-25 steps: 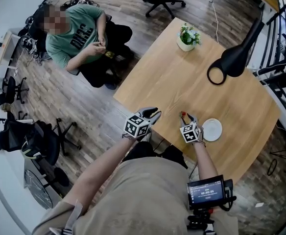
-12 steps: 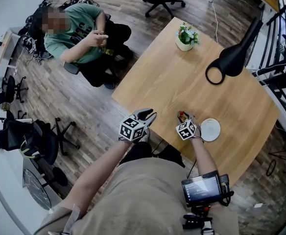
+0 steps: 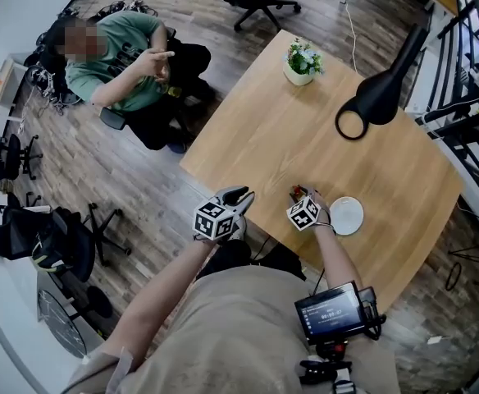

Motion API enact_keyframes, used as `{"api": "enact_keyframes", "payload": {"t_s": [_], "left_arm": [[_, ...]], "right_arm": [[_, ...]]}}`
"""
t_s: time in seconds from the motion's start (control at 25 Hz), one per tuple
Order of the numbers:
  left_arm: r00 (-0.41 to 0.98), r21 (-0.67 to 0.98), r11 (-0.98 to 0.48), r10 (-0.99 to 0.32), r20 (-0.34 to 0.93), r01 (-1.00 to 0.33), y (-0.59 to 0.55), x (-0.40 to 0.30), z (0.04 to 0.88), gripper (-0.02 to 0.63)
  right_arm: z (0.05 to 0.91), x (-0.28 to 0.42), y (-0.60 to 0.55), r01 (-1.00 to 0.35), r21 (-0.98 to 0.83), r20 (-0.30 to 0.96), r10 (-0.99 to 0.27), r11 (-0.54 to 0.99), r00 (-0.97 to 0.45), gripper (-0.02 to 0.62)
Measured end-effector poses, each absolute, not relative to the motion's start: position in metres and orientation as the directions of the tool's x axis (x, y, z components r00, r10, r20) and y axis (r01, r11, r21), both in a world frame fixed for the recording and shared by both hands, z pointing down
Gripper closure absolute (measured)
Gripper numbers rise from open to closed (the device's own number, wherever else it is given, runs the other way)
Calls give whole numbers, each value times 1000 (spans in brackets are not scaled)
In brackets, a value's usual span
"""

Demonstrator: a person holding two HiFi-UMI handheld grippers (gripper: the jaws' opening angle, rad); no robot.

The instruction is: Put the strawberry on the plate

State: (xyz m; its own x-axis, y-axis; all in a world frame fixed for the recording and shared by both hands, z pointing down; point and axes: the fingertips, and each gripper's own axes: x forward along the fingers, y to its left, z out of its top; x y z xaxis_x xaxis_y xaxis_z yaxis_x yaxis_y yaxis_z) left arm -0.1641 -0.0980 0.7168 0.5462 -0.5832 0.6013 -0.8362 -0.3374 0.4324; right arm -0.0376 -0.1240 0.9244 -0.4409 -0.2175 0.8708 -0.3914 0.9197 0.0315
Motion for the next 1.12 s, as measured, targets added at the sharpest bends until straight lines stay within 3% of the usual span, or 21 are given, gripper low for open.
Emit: {"api": "enact_keyframes", "payload": {"t_s": [1.12], "left_arm": [[550, 440, -336, -590, 591, -833, -88, -172, 714, 528]], "right_arm": [[902, -32, -125, -537, 16, 861, -285, 843, -422, 451]]}}
